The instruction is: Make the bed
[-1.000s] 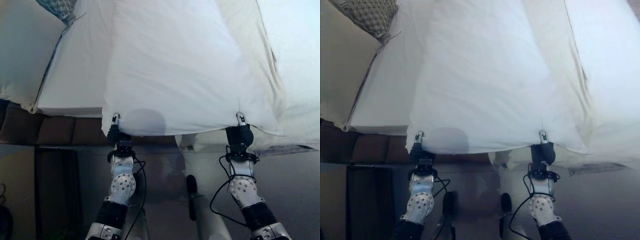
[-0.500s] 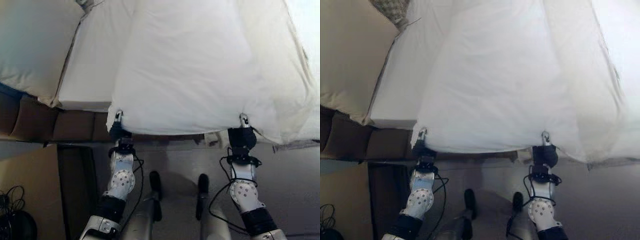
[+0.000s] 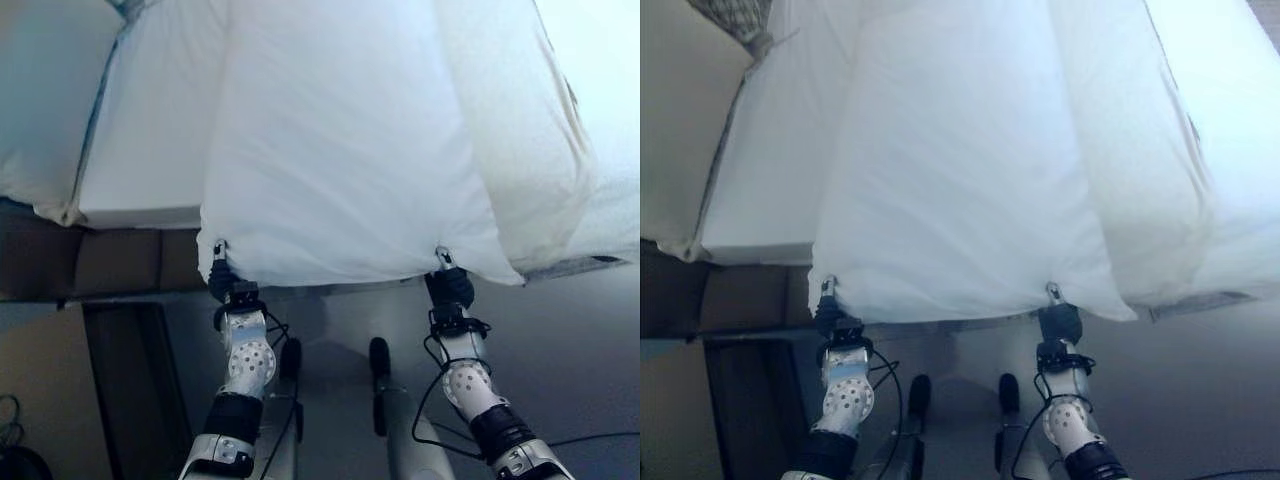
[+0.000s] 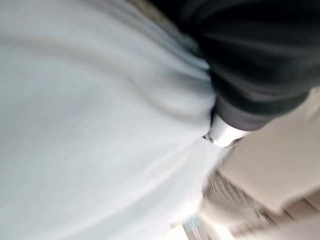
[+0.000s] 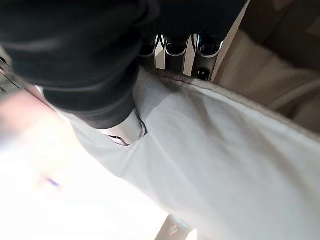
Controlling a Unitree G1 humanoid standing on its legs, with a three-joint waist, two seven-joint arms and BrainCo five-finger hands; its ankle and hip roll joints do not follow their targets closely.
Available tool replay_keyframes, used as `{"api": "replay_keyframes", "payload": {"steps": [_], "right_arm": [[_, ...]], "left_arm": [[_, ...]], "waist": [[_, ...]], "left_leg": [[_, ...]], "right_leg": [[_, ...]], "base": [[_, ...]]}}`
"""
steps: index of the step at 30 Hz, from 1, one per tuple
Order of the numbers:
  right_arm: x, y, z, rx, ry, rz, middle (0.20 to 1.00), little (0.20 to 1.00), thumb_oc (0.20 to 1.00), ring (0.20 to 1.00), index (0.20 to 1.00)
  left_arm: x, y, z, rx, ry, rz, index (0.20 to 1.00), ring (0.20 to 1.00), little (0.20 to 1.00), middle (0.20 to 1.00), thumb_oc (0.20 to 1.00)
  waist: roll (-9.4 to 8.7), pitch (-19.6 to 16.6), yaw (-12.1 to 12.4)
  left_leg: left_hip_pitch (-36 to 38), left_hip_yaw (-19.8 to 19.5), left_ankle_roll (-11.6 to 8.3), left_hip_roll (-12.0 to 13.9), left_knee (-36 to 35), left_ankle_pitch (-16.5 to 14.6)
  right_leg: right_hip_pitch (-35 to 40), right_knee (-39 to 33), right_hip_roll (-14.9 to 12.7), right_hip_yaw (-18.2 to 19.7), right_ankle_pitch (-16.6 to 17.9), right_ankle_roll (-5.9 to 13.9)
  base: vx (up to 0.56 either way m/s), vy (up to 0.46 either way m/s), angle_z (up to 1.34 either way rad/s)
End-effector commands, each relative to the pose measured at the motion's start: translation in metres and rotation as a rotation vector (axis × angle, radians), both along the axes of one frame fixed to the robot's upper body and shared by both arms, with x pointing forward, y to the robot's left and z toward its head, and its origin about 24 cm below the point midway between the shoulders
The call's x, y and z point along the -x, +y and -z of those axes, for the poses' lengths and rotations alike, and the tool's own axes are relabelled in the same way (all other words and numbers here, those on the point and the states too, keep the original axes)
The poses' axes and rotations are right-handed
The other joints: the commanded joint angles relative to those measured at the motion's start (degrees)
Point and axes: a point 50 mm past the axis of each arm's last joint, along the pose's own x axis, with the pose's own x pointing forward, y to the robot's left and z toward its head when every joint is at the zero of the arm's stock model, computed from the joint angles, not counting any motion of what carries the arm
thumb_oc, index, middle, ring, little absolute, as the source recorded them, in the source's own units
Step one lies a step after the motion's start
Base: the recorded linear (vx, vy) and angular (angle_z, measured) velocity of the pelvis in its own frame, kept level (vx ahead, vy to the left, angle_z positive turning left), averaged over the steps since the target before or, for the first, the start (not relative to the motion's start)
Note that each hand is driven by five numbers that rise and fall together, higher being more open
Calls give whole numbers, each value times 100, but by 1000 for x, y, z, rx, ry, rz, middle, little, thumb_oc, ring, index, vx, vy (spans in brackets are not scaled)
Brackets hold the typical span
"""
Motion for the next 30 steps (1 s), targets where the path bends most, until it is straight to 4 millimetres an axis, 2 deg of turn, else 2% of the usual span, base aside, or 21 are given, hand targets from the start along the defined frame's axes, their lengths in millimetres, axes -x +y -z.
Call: {"api": "replay_keyframes", "payload": {"steps": [1,2,3,4,6,8,9,13,15,17,24,25,26,27,30], "right_arm": [[30,0,38,82,136,-38,200,200,200,200,200],[31,2,42,99,157,-51,200,200,200,200,200],[34,7,56,111,228,-86,200,200,200,200,200],[33,7,56,111,226,-88,200,200,200,200,200],[38,9,72,162,317,-145,200,200,200,200,200],[38,10,74,181,334,-165,200,200,200,200,200],[42,11,85,207,409,-173,200,200,200,200,200],[48,9,105,311,586,-211,200,200,200,200,200],[47,9,105,311,584,-212,200,200,200,200,200],[57,9,119,358,732,-187,200,200,200,200,200],[70,15,132,342,858,-187,200,200,200,200,200],[69,14,132,335,864,-184,200,200,200,200,200],[68,15,132,325,858,-184,517,517,517,517,517],[68,16,131,309,847,-181,1000,1000,1000,1000,1000],[71,11,133,281,848,-167,1000,1000,1000,1000,1000]], "left_arm": [[20,46,24,77,93,-282,200,200,200,200,200],[17,45,24,96,92,-285,200,200,200,200,200],[17,50,34,98,160,-321,200,200,200,200,200],[16,51,33,99,158,-323,200,200,200,200,200],[19,55,49,98,255,-344,200,200,200,200,200],[18,58,51,103,280,-356,200,200,200,200,200],[20,62,60,70,367,-362,200,200,200,200,200],[23,75,79,40,557,-377,200,200,200,200,200],[23,76,78,40,554,-377,200,200,200,200,200],[23,76,85,5,658,-352,200,200,200,200,200],[30,72,99,-34,785,-307,200,200,200,200,200],[29,69,99,-39,791,-291,347,347,347,347,347],[29,67,99,-34,787,-288,802,802,802,802,802],[28,65,99,-30,778,-284,1000,1000,1000,1000,1000],[31,59,105,-25,776,-244,1000,1000,1000,1000,1000]], "waist": [[323,36,-103],[356,42,-153],[387,100,-177],[385,113,-185],[400,175,-185],[384,188,-183],[372,236,-188],[275,353,-186],[264,352,-186],[238,390,-203],[194,370,-229],[197,368,-231],[202,364,-231],[205,361,-236],[231,316,-243]], "left_leg": [[246,1288,199,-48,-672,190],[307,1461,185,11,-711,194],[302,1552,146,62,-641,229],[300,1552,145,63,-635,226],[280,1566,164,40,-553,181],[205,1589,167,32,-502,182],[198,1609,165,14,-439,121],[87,1617,148,6,-258,46],[52,1624,153,5,-254,74],[38,1629,129,15,-227,31],[14,1668,112,18,-218,54],[16,1656,114,21,-212,50],[30,1653,119,20,-214,43],[40,1646,125,20,-219,45],[112,1645,127,27,-257,49]], "right_leg": [[82,-792,15,-413,641,38],[81,-813,-18,-472,657,60],[113,-839,-52,-513,689,76],[116,-842,-51,-514,692,76],[118,-813,-84,-506,677,77],[65,-811,-102,-495,706,72],[96,-813,-138,-466,695,76],[100,-803,-190,-440,734,99],[69,-811,-191,-434,766,94],[66,-791,-195,-434,762,111],[36,-837,-208,-405,854,124],[37,-826,-205,-391,850,120],[39,-812,-205,-385,845,120],[41,-803,-202,-379,841,118],[77,-791,-180,-375,816,107]], "base": [[-25,101,71],[-23,128,104],[-4,91,74],[-3,80,34],[5,56,-9],[3,56,-17],[12,75,-13],[6,46,-4],[0,0,0],[0,0,0],[0,0,0],[0,0,0],[0,0,0],[0,0,0],[0,0,0]]}}
